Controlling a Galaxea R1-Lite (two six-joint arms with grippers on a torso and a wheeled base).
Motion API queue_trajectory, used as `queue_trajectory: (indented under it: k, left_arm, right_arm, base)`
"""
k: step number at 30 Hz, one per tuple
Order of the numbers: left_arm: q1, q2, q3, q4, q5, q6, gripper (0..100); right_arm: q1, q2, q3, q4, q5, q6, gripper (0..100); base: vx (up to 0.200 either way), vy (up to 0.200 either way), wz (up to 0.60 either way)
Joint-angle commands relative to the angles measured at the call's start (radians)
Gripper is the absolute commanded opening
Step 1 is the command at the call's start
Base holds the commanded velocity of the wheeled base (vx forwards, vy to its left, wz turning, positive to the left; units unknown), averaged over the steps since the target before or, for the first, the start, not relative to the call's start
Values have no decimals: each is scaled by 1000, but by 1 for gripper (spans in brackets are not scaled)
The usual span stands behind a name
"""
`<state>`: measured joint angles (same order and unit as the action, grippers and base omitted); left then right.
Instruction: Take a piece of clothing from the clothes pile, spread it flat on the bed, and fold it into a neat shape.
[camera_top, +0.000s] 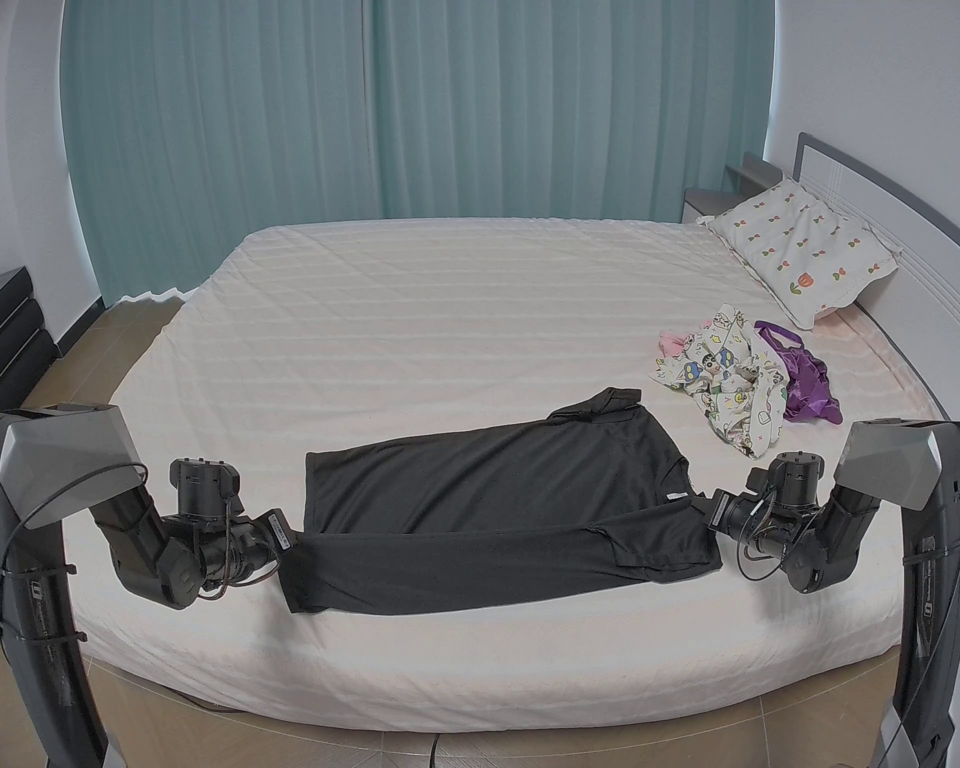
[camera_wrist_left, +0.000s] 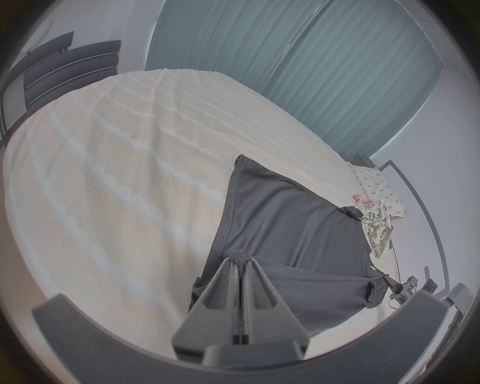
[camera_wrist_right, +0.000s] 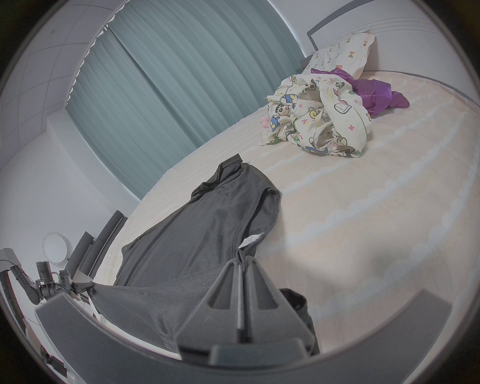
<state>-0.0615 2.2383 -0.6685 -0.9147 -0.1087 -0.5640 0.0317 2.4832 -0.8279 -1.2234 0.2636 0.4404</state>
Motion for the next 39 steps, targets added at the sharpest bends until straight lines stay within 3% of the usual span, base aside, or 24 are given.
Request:
queue_trajectory:
  k: [1,15,16,25,32,39]
  left_arm:
    - [3,136,-98,2,3,0,0]
    - [0,201,-183,7,3,-2,0]
    - [-1,201,-184,5,3,-2,100]
    - [2,188,-171,7,3,-5,100]
    - [9,21,-91,25,18,-16,100]
    - [9,-91,-13,20,21,-211,100]
  right_arm:
    - [1,54,-54,12,0,0,0]
    - [-3,83,-88,18,0,1,0]
    - [-1,85,-86,18,-1,1,100]
    - [-13,48,-83,2,-7,34,100]
    - [-16,-110,23,4,-12,176,100]
    - [-1,-153,113,-10,-104,328,100]
  base:
    - [0,0,0]
    - [0,0,0]
    - [0,0,0]
    - [0,0,0]
    - [0,0,0]
    - [86,0,0]
